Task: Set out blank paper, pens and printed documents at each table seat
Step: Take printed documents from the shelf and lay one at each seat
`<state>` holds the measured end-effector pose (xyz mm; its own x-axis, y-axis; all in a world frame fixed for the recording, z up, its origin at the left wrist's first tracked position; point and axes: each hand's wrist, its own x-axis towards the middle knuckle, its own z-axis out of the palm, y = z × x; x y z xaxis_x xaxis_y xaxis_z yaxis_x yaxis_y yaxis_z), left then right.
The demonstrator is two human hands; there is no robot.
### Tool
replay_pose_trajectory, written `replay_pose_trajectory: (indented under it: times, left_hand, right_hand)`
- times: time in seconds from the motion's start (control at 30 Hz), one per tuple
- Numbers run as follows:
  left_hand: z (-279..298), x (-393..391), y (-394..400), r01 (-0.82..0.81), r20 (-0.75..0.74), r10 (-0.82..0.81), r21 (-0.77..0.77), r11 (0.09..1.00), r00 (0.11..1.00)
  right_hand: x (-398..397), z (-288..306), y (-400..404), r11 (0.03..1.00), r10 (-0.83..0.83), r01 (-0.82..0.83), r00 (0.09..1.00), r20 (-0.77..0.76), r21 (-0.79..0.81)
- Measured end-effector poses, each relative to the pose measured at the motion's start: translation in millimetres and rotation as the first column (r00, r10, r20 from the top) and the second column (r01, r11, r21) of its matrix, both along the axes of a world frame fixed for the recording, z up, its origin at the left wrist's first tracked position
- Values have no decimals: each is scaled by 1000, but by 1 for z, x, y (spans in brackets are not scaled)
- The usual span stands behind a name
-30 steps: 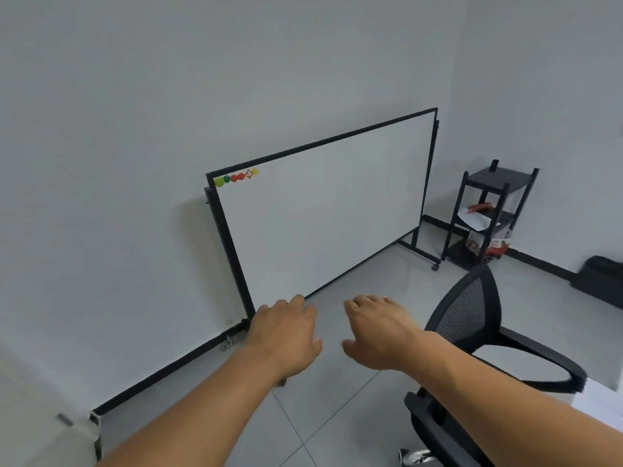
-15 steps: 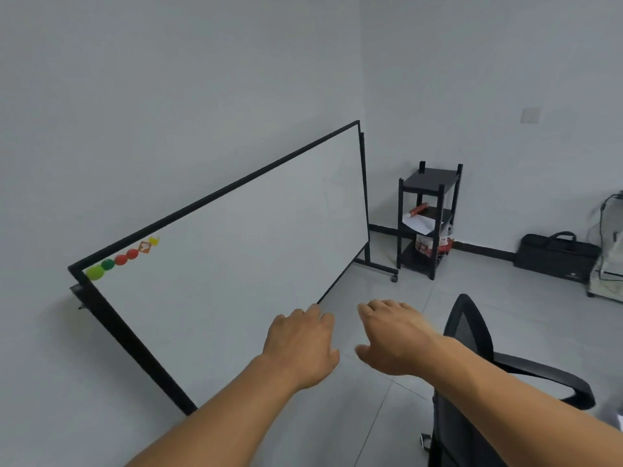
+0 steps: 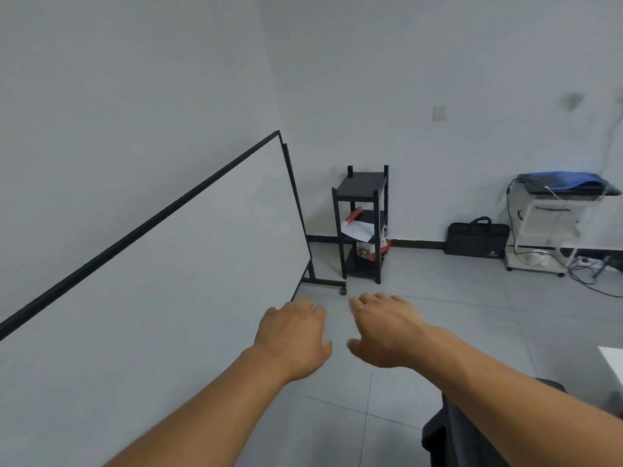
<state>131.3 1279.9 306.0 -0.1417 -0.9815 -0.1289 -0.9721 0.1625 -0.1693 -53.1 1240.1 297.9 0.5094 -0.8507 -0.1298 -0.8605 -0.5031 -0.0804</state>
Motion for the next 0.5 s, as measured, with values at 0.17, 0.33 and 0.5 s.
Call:
replay_pose_trajectory:
  times: [0.17,0.33,0.5]
  left_hand:
    - [-11,18,-90,150,-6,-150,7,989,989]
    - [-6,29,-174,316,-3,-316,11,949,949]
    - [-2,1,-246,498,-22,-499,-20,867,866]
  right_hand:
    - [12,-8,-64,988,-156,156,988,-18,-4]
    - [26,-2,-116,948,-320,320,947,-14,6]
    - [10,2,-154,871,-491,491,871,-25,23]
